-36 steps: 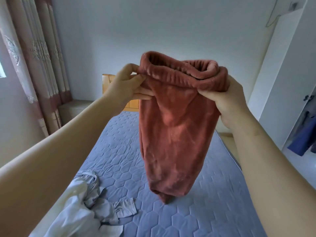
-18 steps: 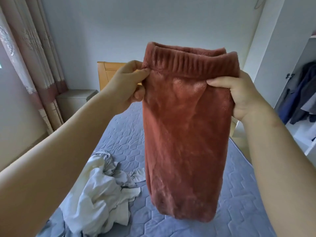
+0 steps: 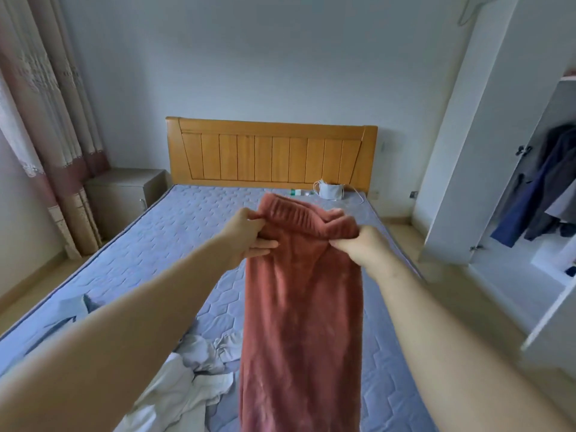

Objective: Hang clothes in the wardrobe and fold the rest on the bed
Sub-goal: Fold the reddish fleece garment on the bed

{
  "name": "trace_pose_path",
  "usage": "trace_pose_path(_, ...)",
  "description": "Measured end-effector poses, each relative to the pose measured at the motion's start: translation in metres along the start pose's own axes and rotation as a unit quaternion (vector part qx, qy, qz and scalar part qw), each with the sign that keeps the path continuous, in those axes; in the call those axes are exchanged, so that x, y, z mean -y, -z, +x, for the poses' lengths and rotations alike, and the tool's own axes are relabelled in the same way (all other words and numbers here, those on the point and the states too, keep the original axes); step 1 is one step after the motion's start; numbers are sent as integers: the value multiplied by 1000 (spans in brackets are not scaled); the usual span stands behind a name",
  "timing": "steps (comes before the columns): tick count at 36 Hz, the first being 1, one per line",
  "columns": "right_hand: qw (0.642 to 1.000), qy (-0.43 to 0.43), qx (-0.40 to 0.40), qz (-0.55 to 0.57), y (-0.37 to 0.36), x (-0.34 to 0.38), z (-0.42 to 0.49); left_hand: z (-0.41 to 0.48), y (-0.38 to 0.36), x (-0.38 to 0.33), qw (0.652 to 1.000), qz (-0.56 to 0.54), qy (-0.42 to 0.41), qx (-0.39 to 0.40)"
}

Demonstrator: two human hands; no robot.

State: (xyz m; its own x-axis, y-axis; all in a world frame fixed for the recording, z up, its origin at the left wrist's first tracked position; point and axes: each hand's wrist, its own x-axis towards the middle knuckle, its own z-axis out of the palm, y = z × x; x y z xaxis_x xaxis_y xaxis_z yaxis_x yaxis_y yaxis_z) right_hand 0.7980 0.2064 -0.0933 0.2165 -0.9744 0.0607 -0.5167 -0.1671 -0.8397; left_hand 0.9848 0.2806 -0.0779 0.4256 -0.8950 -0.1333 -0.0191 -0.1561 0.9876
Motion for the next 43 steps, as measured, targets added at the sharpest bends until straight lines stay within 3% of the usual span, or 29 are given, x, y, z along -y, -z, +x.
trace_pose_path(5,986,22,-43,161,30,37,75,74,-32,-65,994,-6,-101,-35)
trace_pose_path(9,951,138,-97,257,68,93,111,89,-40,-148,969,-42,-239,-48)
trace_pose_path(14,904,278,-142,294,110,147,125,78,-36,-221,919,-74,-387,-29)
trace_pose_path(20,861,369,-168,308,121,158,111,62,-23,-235,889,-83,-451,4)
trace_pose_path(24,858,375,-170,308,116,149,86,43,-14,-218,889,-83,-450,35)
trace_pose_path(33,923,303,-127,199,93,106,-11,-23,10,-122,924,-74,-370,65)
trace_pose_path(39,975,144,-50,164,60,53,-72,-69,26,-39,962,-58,-257,74)
trace_pose_path(43,991,35,33,126,33,3,-109,-83,45,29,975,-27,-173,135)
